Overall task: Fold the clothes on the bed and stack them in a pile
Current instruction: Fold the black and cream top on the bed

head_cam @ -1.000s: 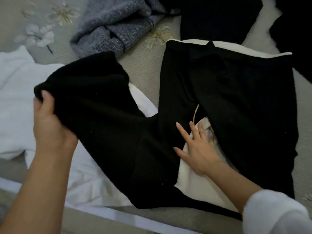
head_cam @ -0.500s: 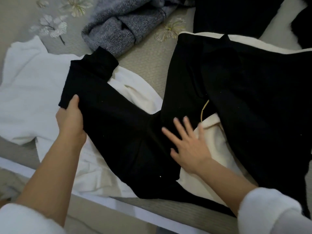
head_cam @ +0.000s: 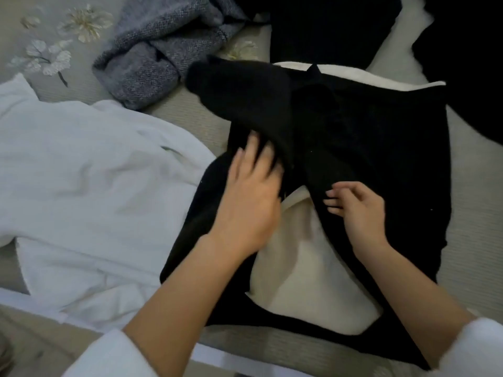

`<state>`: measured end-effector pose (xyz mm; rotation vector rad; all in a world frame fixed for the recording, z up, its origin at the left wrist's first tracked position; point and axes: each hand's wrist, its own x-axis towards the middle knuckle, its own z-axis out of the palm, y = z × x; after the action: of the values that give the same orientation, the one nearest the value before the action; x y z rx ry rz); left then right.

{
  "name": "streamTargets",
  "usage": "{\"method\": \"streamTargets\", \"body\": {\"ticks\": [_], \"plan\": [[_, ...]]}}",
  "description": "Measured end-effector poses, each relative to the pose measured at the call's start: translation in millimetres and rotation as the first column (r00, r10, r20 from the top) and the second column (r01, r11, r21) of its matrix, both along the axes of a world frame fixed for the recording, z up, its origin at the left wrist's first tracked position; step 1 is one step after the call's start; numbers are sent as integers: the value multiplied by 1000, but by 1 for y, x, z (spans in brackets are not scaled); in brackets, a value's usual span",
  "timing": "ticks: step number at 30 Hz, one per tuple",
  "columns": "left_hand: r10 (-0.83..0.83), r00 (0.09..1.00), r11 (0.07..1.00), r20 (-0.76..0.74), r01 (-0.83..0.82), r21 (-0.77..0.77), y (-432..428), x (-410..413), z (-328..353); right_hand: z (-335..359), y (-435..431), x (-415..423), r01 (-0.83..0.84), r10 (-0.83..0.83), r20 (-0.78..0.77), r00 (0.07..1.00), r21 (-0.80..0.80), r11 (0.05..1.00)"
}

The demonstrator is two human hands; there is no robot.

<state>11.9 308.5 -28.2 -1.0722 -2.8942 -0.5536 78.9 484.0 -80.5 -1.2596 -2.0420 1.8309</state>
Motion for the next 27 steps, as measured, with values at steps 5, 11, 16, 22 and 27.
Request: {"method": "streamTargets", "body": {"ticks": [5,11,16,22,27], "plan": [[1,923,894,386,172,-415,24,57,-48,-2,44,20,201,-174,145,974,-197,960],[185,936,835,299,11,-551,-17,67,-68,-7,48,9,125,-104,72,992,-450,884],[197,931,878,308,-27,-478,-25,71,-59,0,48,-26,286,-280,61,958,-211,935],[111,931,951,348,2,-309,12,88,-49,12,87,-20,237,-219,-129,967,145,961],[99,867,958,489,49,-281,30,93,-60,-8,123,2,91,-232,400,887,340,936]]}}
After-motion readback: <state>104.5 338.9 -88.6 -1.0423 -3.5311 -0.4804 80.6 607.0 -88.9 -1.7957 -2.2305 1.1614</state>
